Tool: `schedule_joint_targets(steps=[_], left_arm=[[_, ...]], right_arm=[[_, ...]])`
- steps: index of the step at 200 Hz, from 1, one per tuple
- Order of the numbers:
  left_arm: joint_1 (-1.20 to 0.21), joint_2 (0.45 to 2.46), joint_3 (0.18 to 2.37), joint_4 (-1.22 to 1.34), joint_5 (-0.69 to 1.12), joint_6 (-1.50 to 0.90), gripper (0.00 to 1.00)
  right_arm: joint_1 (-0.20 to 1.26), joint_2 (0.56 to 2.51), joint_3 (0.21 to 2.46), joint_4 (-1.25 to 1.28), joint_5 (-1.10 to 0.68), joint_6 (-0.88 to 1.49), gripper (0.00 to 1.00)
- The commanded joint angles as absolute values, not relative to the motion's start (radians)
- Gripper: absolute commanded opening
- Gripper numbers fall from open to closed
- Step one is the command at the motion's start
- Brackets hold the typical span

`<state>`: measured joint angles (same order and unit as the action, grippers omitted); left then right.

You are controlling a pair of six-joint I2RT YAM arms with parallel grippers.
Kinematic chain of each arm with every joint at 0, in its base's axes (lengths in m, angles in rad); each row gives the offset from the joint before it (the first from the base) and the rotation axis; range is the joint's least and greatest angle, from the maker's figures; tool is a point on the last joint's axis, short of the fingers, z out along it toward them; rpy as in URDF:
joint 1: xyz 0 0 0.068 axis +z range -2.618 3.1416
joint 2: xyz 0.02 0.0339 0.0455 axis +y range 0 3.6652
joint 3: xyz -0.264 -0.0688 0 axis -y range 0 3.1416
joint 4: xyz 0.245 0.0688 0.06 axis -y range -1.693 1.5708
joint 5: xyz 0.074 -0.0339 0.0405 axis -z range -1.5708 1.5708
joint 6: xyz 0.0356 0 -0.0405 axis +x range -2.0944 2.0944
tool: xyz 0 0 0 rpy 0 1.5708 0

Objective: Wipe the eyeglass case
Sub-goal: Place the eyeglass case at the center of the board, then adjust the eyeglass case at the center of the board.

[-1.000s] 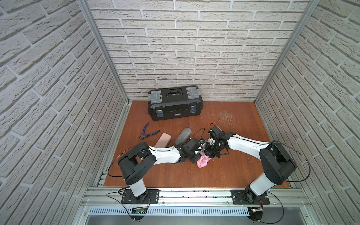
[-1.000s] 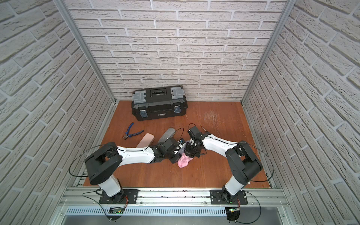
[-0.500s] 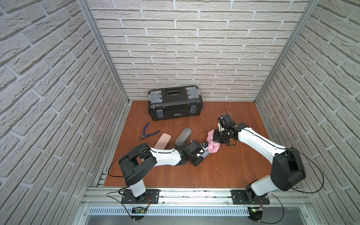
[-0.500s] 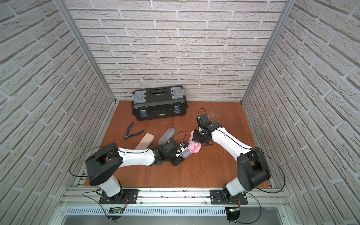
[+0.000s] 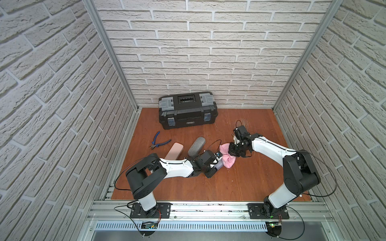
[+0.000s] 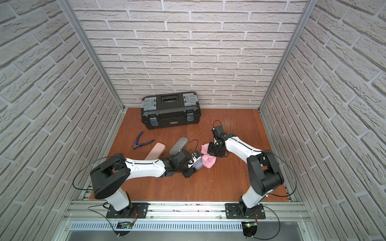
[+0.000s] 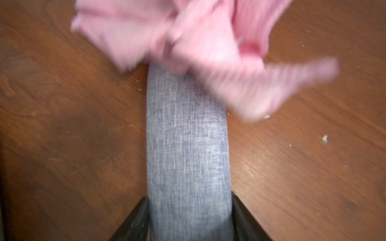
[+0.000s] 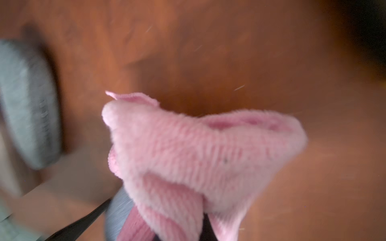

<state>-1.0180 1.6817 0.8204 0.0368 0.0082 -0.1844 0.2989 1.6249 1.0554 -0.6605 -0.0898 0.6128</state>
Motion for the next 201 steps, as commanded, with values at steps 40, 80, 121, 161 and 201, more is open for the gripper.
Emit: schedule_joint_targets(steps=[40, 80, 121, 161, 201], left_arm=[[-1.026, 1.68, 0.898, -0.158, 0.13, -0.295, 0.63], [-1.021, 1.712, 0.975, -0.23, 0.211, -0.322, 0.76], [-0.988, 1.715, 0.97, -0.179, 0.365, -0.446, 0.76], [-0.986, 1.738, 0.997, -0.103, 0.409, -0.492, 0.76], [-0.972, 1.69, 0.998, -0.132, 0.418, -0.498, 0.75]], right_arm=[[0.302, 1.44, 1.033, -0.917, -0.036, 0.535, 0.03], [0.328, 1.505, 0.966, -0.796, -0.098, 0.594, 0.03], [0.361, 1.644, 1.066, -0.712, -0.133, 0.603, 0.03], [0.394, 1.746, 1.226, -0.714, -0.15, 0.577, 0.03], [0.383, 1.758, 1.327, -0.797, -0.086, 0.492, 0.03]])
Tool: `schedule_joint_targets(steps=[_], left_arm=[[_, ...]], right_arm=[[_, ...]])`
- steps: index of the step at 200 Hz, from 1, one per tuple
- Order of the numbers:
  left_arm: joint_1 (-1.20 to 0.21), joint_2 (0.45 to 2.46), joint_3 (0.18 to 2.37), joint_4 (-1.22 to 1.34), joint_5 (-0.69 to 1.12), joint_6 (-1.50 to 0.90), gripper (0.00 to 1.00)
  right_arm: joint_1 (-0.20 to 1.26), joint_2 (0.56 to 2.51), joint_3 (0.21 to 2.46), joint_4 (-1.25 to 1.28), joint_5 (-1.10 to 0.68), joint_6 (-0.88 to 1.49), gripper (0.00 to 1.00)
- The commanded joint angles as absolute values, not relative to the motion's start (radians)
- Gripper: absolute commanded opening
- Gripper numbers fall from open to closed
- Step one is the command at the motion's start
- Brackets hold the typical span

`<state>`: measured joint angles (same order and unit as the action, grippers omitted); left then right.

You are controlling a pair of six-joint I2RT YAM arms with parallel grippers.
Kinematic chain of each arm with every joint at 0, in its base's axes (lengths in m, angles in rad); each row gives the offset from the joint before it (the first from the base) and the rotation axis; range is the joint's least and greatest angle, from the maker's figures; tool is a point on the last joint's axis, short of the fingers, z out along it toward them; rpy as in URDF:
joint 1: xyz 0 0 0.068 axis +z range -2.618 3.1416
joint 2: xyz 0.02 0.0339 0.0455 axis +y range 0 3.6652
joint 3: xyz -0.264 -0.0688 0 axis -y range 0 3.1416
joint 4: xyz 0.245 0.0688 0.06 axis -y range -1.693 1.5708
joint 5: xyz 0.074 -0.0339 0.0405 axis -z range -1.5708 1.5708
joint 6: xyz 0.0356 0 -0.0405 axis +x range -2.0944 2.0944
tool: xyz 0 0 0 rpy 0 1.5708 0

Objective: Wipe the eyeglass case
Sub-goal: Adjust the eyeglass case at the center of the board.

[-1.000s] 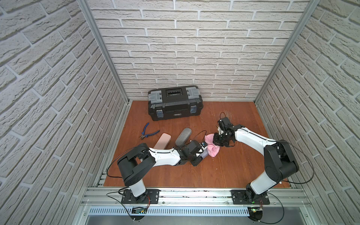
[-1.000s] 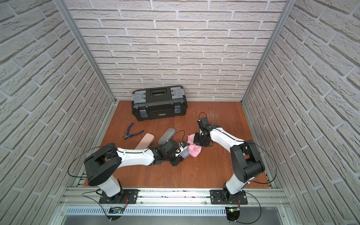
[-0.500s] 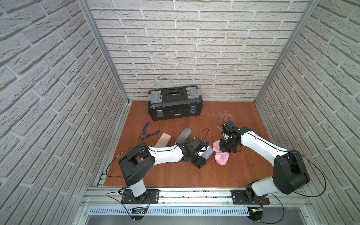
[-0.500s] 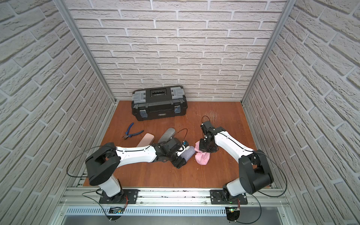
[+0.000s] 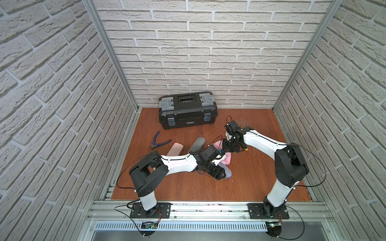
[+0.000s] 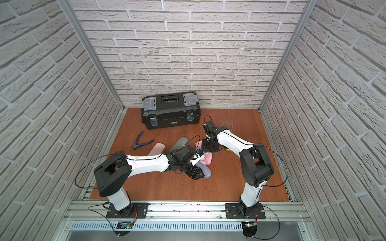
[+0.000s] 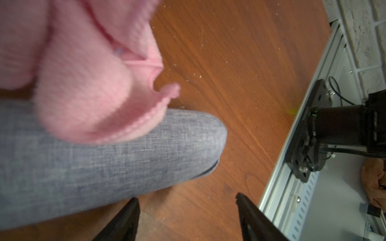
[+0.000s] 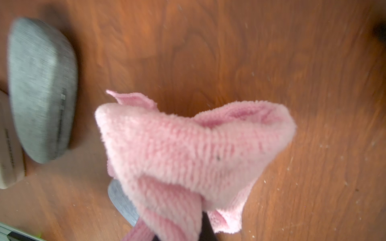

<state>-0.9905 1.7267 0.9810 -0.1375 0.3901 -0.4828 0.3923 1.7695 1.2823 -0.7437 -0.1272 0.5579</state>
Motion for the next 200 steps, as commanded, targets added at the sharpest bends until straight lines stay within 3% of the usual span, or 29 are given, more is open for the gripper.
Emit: schedule_joint_targets(steps=[1, 57, 113, 200], left_arm=[[-0.972, 1.688, 0.998, -0.137, 0.417, -0.498, 0.75], [-0.899, 1.537, 0.983, -0.266, 0.315, -0.312, 0.76], [-0.927, 1.646, 1.014, -0.245, 0.206, 0.01, 0.79], [-0.996, 1.724, 0.935, -0.115, 0.119, 0.115, 0.78]], right_arm=[[0.383, 1.756, 1.328, -0.799, -0.083, 0.489, 0.03], [0.31, 1.567, 1.268, -0.917, -0.03, 0.417, 0.03], [0.273, 1.409, 1.103, -0.974, -0.014, 0.429, 0.03], [0.286, 1.376, 1.046, -0.906, -0.136, 0.505, 0.03]])
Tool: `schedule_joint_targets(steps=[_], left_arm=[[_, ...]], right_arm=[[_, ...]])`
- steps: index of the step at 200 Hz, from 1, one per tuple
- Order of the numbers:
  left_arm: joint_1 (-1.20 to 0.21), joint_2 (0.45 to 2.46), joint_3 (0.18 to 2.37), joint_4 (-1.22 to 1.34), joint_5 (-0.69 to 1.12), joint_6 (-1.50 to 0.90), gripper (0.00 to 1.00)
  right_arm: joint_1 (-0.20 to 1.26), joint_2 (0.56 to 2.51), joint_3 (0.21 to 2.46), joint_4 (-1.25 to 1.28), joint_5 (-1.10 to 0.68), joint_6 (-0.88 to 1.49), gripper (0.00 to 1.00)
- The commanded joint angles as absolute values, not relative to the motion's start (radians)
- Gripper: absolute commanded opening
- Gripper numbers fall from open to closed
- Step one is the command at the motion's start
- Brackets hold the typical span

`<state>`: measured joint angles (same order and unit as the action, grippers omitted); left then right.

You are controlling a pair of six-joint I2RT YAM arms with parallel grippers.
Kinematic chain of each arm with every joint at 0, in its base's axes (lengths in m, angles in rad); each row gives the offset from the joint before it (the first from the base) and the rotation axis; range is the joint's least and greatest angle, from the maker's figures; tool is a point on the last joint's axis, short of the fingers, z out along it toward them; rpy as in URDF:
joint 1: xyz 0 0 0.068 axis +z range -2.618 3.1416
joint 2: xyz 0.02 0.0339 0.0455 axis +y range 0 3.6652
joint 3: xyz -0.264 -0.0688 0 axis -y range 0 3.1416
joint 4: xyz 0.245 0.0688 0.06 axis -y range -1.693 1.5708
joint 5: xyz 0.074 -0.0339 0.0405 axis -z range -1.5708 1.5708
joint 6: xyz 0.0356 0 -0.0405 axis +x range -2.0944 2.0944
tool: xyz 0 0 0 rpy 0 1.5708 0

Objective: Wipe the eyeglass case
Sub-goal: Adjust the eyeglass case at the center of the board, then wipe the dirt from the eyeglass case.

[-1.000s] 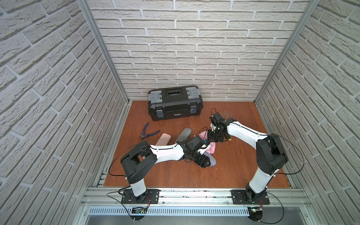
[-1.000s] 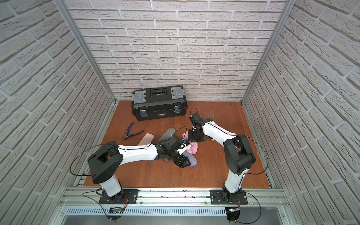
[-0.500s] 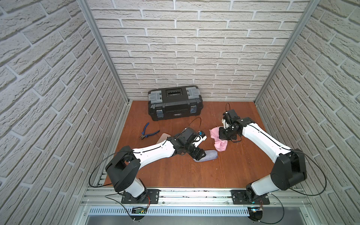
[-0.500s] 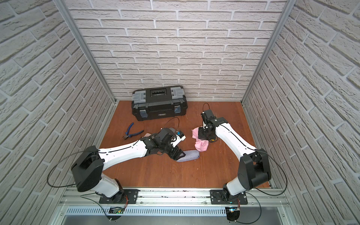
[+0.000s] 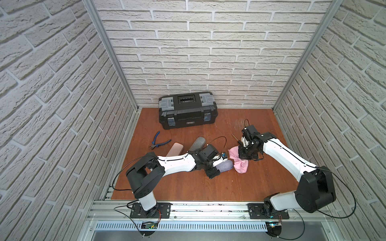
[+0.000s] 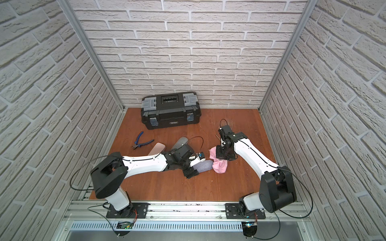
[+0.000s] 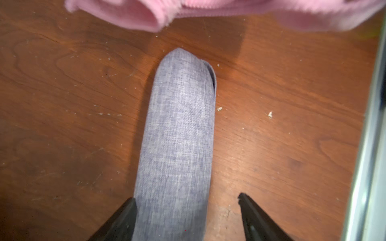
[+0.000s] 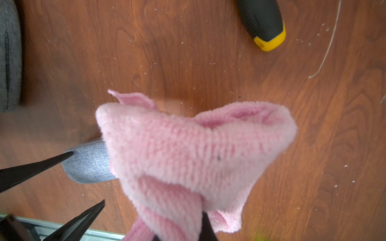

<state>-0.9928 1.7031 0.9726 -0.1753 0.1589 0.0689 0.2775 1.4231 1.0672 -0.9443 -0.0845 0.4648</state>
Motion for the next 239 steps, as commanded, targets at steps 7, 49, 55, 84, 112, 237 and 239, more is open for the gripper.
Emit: schedule_joint_targets(steps=[7, 49, 55, 84, 112, 237, 239], left_arm=[[-0.996, 1.72, 0.922, -0.097, 0.121, 0.114, 0.78], [-0.986, 1.71, 0.862, -0.002, 0.12, 0.11, 0.72], [-0.986, 1.709, 0.857, 0.008, 0.119, 0.108, 0.71], [-0.985, 1.701, 0.842, 0.047, 0.111, 0.094, 0.69], [-0.986, 1.703, 0.834, 0.081, 0.113, 0.085, 0.69], [-0.986, 1.744, 0.824, 0.103, 0.125, 0.1, 0.49], [-0.986, 1.744, 0.82, 0.106, 0.123, 0.1, 0.47]], right_arm=[[0.289, 1.372, 1.04, -0.898, -0.151, 0.517, 0.03], [0.35, 1.386, 1.006, -0.815, -0.256, 0.619, 0.03], [0.362, 1.391, 1.007, -0.803, -0.262, 0.629, 0.02], [0.4, 1.426, 0.99, -0.753, -0.286, 0.668, 0.03], [0.422, 1.485, 0.931, -0.659, -0.354, 0.711, 0.03], [0.358, 1.596, 0.906, -0.703, -0.157, 0.56, 0.03], [0.354, 1.593, 0.913, -0.718, -0.14, 0.551, 0.03]])
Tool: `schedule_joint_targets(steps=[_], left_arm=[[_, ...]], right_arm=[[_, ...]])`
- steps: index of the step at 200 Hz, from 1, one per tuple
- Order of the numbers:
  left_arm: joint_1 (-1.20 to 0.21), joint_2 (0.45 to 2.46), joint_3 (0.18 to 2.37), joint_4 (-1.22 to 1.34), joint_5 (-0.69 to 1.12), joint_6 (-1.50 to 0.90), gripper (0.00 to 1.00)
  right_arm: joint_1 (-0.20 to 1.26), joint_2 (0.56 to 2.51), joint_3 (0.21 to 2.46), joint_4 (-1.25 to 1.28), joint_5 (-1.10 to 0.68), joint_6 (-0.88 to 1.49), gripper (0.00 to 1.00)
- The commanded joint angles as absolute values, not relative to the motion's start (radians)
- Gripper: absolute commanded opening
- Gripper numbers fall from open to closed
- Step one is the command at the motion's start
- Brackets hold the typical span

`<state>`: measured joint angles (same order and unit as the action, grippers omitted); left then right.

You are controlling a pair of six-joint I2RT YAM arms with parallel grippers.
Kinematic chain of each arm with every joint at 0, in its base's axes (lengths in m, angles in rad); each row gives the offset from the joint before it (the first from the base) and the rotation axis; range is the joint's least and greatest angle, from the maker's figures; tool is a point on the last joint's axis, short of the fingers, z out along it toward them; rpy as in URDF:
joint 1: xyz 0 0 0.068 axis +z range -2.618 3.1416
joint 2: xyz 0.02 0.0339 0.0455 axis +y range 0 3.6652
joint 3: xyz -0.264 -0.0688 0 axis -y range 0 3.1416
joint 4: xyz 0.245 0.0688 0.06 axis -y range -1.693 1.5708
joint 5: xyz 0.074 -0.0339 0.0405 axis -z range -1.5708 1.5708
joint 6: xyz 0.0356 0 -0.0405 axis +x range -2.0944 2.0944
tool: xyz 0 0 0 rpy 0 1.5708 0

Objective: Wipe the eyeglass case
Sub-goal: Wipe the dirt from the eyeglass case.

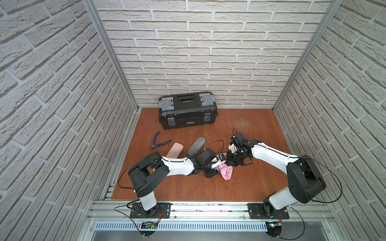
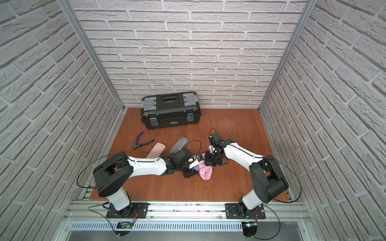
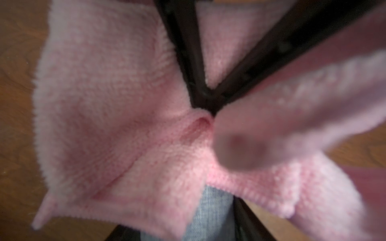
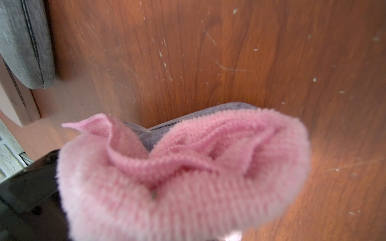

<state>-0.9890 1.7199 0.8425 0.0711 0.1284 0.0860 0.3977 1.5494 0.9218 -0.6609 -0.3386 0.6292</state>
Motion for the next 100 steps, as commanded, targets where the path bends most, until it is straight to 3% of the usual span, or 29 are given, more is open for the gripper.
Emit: schedule_joint_targets(steps=[1, 24, 40, 74, 100], left_arm=[[-0.986, 1.744, 0.818, 0.107, 0.122, 0.1, 0.46], [-0.989, 1.732, 0.781, 0.136, 0.101, 0.103, 0.38], [-0.993, 1.73, 0.771, 0.141, 0.095, 0.107, 0.35], [-1.005, 1.722, 0.763, 0.156, 0.07, 0.109, 0.33], [-1.016, 1.713, 0.746, 0.184, 0.047, 0.109, 0.32]], right_arm=[[0.352, 1.592, 0.915, -0.724, -0.126, 0.546, 0.03], [0.345, 1.559, 1.004, -0.873, 0.174, 0.455, 0.03], [0.347, 1.518, 1.047, -0.912, 0.225, 0.418, 0.03], [0.413, 1.469, 1.063, -0.855, -0.133, 0.503, 0.03], [0.43, 1.505, 0.933, -0.6, -0.426, 0.685, 0.03]])
